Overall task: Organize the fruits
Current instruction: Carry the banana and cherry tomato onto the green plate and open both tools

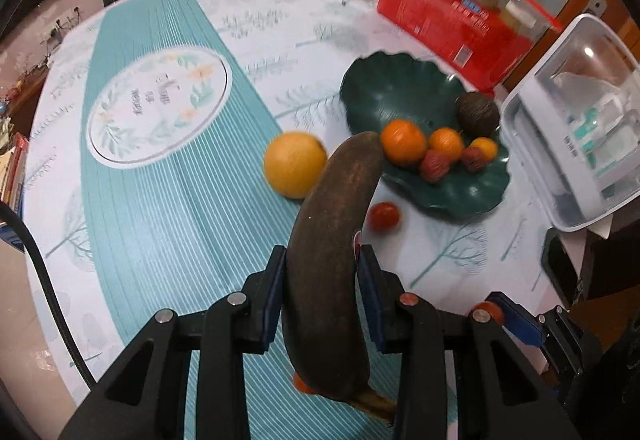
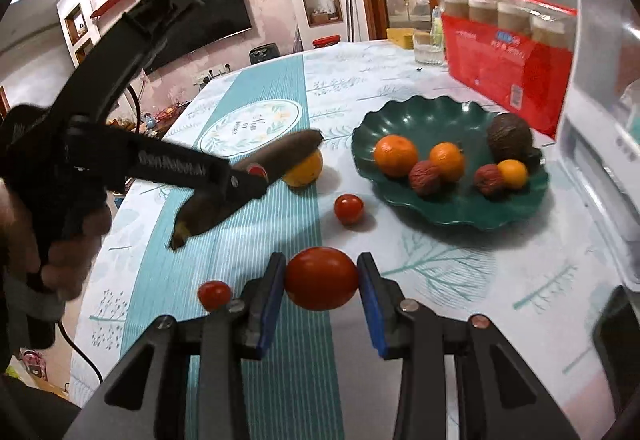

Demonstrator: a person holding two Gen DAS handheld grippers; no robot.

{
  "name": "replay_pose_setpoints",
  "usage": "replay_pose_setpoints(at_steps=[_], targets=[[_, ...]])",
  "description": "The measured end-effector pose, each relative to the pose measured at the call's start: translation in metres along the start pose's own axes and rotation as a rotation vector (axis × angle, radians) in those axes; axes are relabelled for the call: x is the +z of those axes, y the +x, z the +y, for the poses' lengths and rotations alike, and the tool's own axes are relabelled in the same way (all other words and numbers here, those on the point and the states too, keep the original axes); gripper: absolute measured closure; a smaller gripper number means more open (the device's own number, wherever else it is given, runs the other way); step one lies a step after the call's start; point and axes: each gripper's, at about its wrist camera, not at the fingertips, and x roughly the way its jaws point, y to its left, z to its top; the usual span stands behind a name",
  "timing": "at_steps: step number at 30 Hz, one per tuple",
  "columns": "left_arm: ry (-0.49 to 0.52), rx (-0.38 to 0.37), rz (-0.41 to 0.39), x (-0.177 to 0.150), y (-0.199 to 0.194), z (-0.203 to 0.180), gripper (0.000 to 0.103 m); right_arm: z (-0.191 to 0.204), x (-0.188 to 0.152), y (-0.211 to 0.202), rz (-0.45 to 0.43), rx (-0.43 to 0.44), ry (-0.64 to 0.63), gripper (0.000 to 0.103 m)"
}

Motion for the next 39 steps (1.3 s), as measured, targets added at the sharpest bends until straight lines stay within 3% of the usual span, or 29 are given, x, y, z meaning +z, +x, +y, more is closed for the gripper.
replay_pose_setpoints(at_steps=[12,23,29,32,39], targets=[[-0.093,0.025,-0.072,0.015,-0.045,-0.044,0.070,-0.047,0.020,-0.037,0.006,0.007,-0.017,0.066],[-0.181,0.061,-0.147,0.060,-0.052,-0.084,0.070,-0.100,0.070,-0.032,0.022,0.102,-0.100,0.066],[-0.213,0.078,-0.182,0.090,-0.041,-0.101,0.069,-0.123,0.097,-0.017,0.022,0.144,-0.153,0.066],[-0.237,0.051,-0.185,0.103,-0.029,-0.105,0.069,-0.134,0.108,-0.004,0.031,0.165,-0.156,0.066],[-0.251,0.018,-0.169,0.122,0.011,-0.114,0.069,-0.152,0.123,0.028,0.023,0.141,-0.184,0.066]])
